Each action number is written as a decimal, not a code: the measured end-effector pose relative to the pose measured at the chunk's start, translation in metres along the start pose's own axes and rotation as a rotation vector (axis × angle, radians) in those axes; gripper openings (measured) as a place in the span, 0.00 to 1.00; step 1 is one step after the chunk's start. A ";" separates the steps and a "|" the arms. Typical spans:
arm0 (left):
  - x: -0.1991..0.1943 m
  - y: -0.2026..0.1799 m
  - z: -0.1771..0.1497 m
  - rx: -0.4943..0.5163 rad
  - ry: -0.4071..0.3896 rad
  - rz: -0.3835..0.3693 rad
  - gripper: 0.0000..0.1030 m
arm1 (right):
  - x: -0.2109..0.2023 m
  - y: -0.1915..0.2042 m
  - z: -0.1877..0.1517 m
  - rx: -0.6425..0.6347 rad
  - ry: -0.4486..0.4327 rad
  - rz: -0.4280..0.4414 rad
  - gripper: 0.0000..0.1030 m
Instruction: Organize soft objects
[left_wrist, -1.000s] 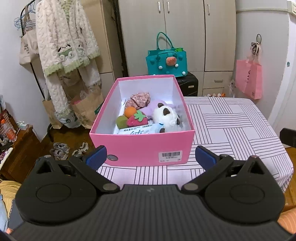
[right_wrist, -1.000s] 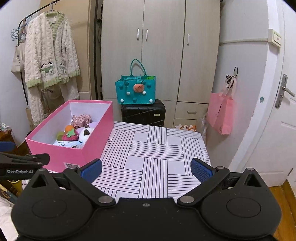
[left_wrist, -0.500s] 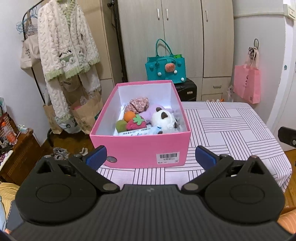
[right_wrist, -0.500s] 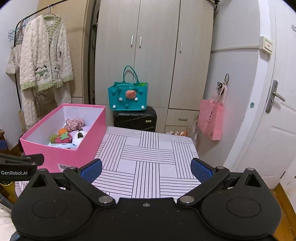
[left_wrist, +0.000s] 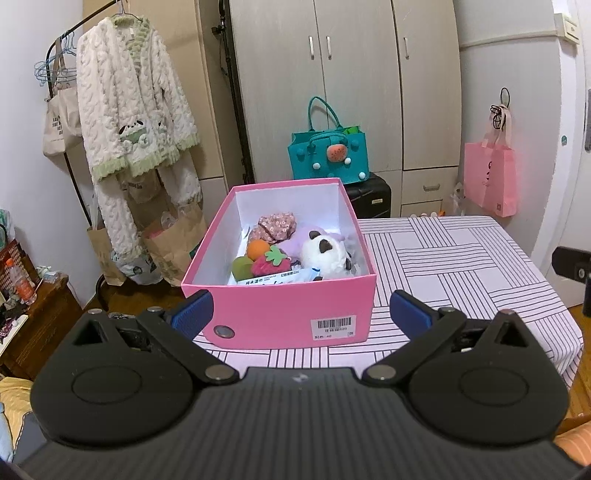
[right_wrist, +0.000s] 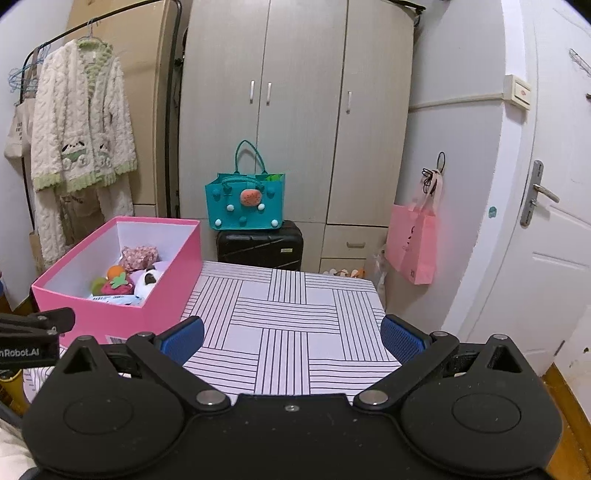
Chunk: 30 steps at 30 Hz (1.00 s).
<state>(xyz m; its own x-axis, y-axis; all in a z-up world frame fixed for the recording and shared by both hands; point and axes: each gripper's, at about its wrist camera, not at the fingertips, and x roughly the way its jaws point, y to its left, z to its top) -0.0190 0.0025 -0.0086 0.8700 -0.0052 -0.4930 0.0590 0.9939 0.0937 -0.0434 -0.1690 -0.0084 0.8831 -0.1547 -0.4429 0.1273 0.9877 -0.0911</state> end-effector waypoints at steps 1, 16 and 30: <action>0.000 0.000 0.000 0.000 0.000 -0.001 1.00 | 0.000 -0.001 0.000 0.004 -0.002 0.001 1.00; 0.002 0.000 -0.002 -0.010 0.005 -0.017 1.00 | -0.010 -0.002 -0.004 -0.003 -0.006 0.016 1.00; 0.006 0.001 -0.003 0.001 0.005 -0.008 1.00 | 0.004 -0.004 -0.004 0.002 0.013 0.010 1.00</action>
